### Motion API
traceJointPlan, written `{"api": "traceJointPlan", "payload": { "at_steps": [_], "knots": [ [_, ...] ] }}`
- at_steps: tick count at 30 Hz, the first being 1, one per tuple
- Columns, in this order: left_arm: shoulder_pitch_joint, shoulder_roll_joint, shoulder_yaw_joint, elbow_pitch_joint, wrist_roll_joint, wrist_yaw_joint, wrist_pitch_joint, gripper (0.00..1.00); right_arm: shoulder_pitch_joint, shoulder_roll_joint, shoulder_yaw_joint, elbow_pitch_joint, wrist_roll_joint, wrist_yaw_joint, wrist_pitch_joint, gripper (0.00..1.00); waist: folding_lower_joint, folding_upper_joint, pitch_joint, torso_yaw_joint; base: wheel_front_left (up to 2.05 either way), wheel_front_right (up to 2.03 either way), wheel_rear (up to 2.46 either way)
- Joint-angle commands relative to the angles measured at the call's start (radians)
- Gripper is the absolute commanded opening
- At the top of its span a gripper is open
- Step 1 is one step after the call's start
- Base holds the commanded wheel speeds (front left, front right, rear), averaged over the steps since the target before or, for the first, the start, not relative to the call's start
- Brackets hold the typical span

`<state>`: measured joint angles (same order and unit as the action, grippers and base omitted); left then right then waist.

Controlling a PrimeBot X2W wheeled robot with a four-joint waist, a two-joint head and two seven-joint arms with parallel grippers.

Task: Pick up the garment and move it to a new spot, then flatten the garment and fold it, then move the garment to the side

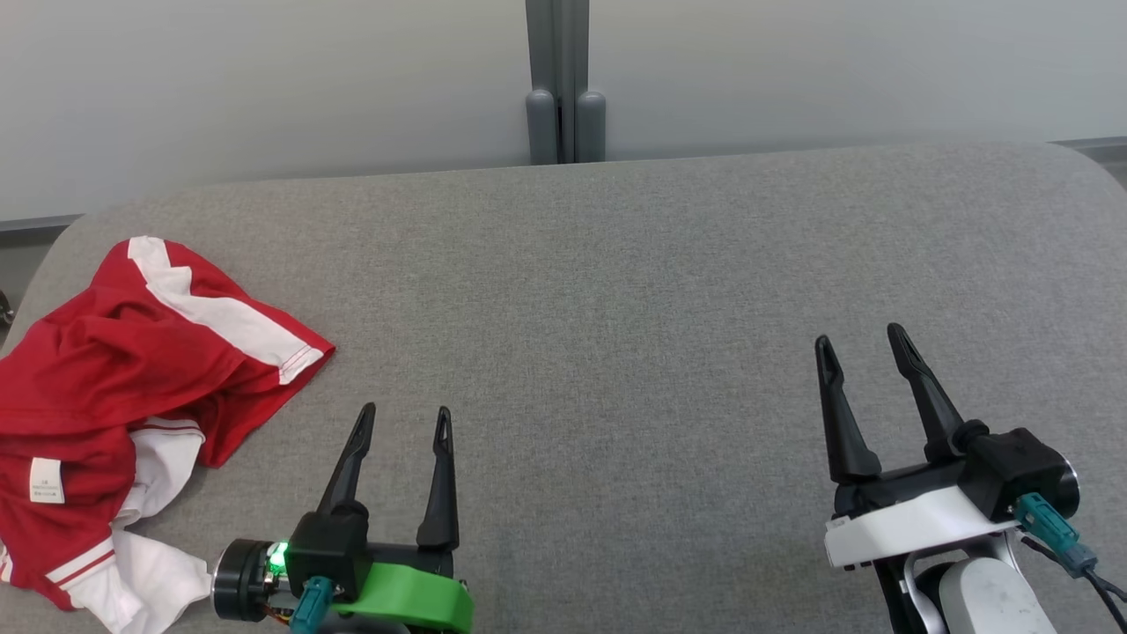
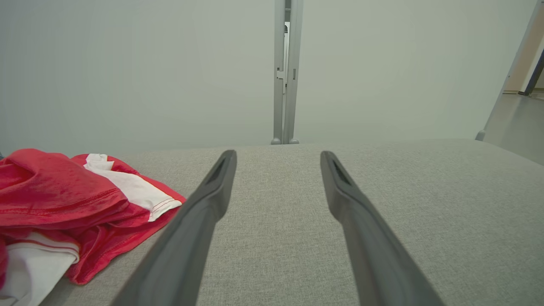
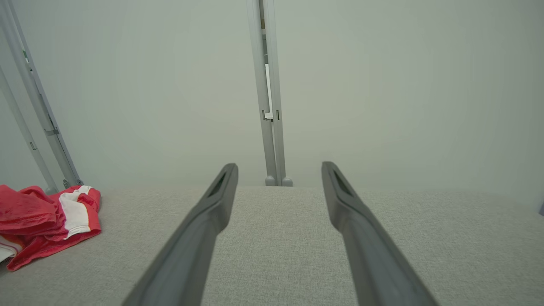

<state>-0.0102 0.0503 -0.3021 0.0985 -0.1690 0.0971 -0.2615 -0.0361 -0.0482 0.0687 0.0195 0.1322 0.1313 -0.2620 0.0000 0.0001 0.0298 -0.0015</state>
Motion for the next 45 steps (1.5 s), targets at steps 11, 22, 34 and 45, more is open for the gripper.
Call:
{"api": "traceJointPlan", "payload": {
  "at_steps": [11, 22, 34, 45],
  "knots": [
    [-0.001, 0.001, -0.001, -0.003, 0.000, 0.009, -0.003, 1.00, 0.001, -0.004, 0.002, 0.014, -0.002, -0.001, -0.004, 1.00, 0.0000, -0.0001, -0.002, -0.001, 0.00, 0.00, 0.00],
    [-0.010, 0.001, -0.009, -0.003, 0.008, 0.016, -0.003, 1.00, 0.015, -0.003, 0.014, 0.017, 0.018, -0.001, -0.004, 1.00, 0.0000, -0.0001, 0.007, 0.095, 0.00, 0.00, 0.00],
    [0.002, 0.001, 0.048, -0.011, 0.031, 0.024, -0.003, 1.00, 0.021, -0.003, 0.069, 0.030, 0.035, -0.001, -0.004, 1.00, 0.0000, -0.0001, 0.003, 0.303, 0.00, 0.00, 0.00],
    [0.021, 0.001, 0.095, -0.028, 0.039, 0.040, -0.003, 1.00, 0.029, -0.004, 0.122, 0.044, 0.054, -0.001, -0.004, 1.00, 0.0000, -0.0001, -0.012, 0.474, 0.00, 0.00, 0.00]
  ]
}}
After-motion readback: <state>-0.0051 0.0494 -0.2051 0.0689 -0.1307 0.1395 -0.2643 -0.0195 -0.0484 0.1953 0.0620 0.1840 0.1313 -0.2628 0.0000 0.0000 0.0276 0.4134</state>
